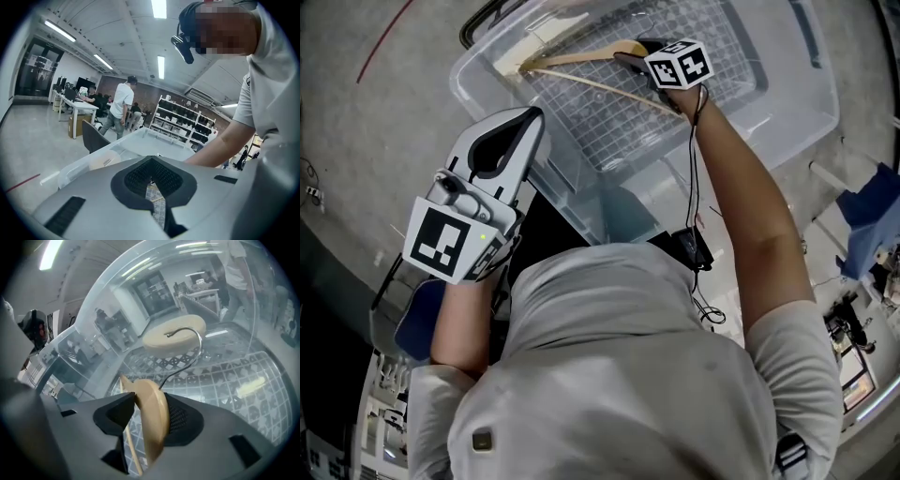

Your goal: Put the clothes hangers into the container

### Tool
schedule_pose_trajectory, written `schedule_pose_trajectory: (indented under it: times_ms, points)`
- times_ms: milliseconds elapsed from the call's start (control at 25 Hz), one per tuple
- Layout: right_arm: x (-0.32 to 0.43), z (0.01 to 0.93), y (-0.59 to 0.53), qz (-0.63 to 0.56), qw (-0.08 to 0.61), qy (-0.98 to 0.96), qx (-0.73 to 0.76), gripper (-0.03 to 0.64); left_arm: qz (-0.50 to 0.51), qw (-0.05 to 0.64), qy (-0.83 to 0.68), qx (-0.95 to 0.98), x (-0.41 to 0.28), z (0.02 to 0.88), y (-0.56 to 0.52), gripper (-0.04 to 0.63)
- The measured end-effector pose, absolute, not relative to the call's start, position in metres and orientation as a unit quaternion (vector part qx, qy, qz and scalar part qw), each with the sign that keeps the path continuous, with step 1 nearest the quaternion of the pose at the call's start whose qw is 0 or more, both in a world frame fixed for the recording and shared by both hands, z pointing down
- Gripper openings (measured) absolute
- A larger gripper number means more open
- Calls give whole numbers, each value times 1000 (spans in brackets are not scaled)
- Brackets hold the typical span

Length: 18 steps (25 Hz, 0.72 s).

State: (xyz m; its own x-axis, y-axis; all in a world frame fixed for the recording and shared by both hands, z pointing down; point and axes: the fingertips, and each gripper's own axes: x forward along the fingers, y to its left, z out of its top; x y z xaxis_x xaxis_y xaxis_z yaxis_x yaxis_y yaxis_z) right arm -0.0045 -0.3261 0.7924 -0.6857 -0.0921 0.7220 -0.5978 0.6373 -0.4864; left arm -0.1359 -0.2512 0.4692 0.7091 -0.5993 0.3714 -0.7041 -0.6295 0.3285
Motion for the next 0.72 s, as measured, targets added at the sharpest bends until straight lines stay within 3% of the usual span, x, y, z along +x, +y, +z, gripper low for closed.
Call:
schedule_pose_trajectory:
  times_ms: [200,560,720]
  points:
    - [7,809,-341,367,357,-823,248,244,115,237,-361,895,-133,474,-251,17]
    - [14,827,-351,345,369,-811,296,265,137,247,-364,888,-141,488,-246,17]
    - [26,845,-349,301,448,-780,316,268,127,244,-368,888,-138,488,-248,17]
